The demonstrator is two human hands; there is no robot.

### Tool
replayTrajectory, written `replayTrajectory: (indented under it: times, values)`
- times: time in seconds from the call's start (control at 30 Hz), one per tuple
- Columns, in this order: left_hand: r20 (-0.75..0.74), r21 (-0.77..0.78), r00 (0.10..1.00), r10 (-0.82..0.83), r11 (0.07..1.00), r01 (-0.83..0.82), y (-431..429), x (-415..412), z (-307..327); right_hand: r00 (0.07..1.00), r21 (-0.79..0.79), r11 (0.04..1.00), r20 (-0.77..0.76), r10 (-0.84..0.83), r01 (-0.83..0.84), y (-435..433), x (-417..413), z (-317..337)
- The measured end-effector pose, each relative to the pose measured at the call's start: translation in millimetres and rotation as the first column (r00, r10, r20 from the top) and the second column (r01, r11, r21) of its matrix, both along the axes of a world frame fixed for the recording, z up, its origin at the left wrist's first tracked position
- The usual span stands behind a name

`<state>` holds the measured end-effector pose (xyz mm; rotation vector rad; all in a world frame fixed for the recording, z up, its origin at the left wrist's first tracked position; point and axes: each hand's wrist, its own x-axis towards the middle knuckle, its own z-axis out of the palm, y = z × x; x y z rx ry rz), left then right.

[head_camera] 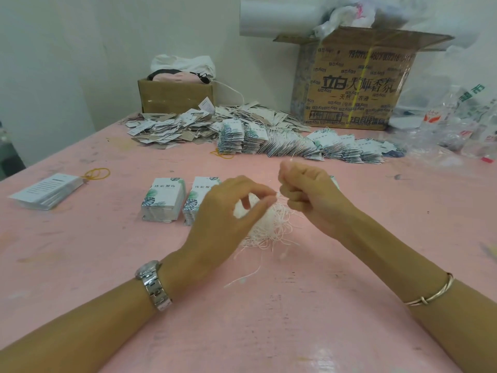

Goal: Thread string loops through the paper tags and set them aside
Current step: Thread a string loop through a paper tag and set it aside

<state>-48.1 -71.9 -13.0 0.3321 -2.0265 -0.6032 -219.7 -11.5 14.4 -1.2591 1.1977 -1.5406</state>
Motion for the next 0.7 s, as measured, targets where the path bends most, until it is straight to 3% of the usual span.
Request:
replayTrajectory:
  times: [0.1,0.23,0.7]
  values:
    - [-0.112,-0.001,0.989,0.095,0.995,-0.095,-4,4,6,0.990,0.049,0.997,-0.130,0.058,-0.052,2,8,-2]
    - [-0.061,-0.038,0.997,0.045,0.998,-0.048,-7,7,6,0.979,0.048,0.995,-0.180,0.099,-0.092,5,12,-2]
    - [0.004,-0.196,0.995,0.097,0.976,-0.094,-20,9,4,0.984,0.079,0.990,-0.127,0.127,-0.117,6,11,0]
